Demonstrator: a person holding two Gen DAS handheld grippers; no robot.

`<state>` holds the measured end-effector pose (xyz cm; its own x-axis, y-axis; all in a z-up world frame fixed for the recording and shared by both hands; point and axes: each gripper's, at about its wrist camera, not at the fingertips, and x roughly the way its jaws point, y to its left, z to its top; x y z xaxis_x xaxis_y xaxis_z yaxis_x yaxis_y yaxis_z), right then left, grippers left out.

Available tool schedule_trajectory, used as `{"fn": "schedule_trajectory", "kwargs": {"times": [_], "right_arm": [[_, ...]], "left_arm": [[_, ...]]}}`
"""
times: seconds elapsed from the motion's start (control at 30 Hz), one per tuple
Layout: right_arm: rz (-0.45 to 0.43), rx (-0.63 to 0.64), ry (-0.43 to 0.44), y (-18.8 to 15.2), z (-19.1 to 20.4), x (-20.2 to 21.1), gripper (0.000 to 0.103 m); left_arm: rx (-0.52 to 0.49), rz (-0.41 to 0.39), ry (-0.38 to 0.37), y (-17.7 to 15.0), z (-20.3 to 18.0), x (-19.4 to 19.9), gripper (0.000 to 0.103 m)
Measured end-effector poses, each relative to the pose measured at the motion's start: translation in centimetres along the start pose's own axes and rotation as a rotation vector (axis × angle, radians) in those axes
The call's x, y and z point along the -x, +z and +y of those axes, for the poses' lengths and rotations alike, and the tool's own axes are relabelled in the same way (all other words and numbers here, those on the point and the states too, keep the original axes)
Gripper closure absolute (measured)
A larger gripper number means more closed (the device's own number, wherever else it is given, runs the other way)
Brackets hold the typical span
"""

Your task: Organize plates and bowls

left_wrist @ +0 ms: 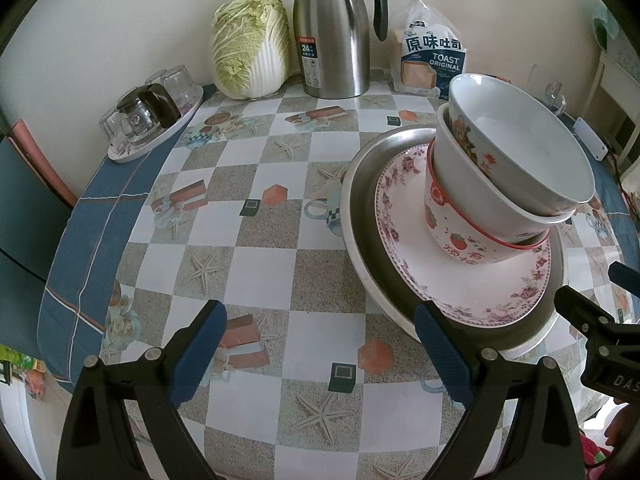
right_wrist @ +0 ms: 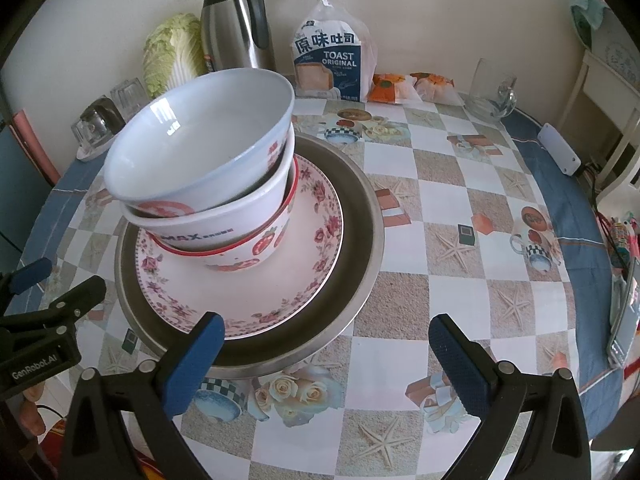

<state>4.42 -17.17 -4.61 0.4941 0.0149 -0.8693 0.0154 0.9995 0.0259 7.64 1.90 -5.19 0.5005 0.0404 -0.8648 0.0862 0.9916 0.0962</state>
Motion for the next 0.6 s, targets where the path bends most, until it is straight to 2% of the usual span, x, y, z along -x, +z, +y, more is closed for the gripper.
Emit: {"fn": "schedule_trajectory", "kwargs": {"times": [0.6], "right_arm": [[0.005, 0.001, -0.003, -0.07, -0.09, -0.10, 0.000]], "left_arm": [[-0.003, -0.002, -0.004, -0.09, 0.01, 0.10, 0.008]]}}
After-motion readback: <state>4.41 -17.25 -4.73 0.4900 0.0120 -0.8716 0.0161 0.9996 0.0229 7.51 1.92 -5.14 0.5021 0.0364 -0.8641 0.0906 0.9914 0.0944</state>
